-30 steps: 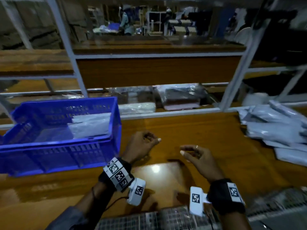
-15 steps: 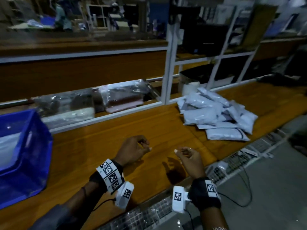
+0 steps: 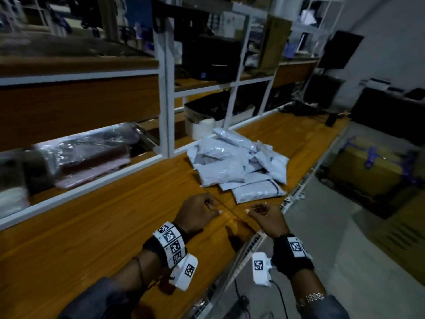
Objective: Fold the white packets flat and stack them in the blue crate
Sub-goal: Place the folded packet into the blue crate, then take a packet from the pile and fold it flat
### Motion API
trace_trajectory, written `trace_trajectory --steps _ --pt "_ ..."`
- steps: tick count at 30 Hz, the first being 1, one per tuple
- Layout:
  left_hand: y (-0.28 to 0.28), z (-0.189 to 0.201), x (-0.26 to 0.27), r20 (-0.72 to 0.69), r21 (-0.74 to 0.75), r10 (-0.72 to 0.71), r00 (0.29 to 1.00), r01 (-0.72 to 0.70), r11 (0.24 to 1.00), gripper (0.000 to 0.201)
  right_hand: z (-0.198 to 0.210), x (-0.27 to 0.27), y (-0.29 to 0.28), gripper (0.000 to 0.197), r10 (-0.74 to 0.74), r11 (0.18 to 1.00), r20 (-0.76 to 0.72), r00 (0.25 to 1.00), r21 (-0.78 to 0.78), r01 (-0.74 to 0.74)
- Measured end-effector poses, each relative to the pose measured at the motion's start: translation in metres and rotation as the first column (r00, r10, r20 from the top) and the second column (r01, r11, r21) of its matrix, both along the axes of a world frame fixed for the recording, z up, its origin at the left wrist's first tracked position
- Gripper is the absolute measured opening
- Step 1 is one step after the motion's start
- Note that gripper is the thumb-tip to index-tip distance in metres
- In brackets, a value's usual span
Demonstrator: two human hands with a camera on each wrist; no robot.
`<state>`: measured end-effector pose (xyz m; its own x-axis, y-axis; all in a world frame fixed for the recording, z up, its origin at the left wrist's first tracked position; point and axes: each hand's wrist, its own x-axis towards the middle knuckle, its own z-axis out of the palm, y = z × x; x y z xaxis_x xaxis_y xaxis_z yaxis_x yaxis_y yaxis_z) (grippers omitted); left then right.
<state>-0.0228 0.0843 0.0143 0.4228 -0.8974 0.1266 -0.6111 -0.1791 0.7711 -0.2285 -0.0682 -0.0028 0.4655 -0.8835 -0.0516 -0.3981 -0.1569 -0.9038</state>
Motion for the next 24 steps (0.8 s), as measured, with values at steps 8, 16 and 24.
trace_trajectory --steps 8,16,24 --pt "-0.097 -0.029 -0.008 0.041 0.059 0.003 0.999 -0.005 0.998 0.03 -0.01 0.003 -0.103 0.039 0.058 0.996 -0.209 0.976 -0.053 -0.071" --pt "-0.159 -0.033 -0.001 0.148 0.05 0.133 0.98 -0.142 0.989 0.054 -0.017 0.04 -0.17 0.071 0.181 0.931 -0.213 0.96 -0.278 -0.238" --pt "-0.167 -0.028 0.034 0.172 0.099 0.217 0.961 -0.236 0.967 0.06 -0.023 0.124 -0.188 0.088 0.243 0.852 -0.238 0.94 -0.411 -0.324"
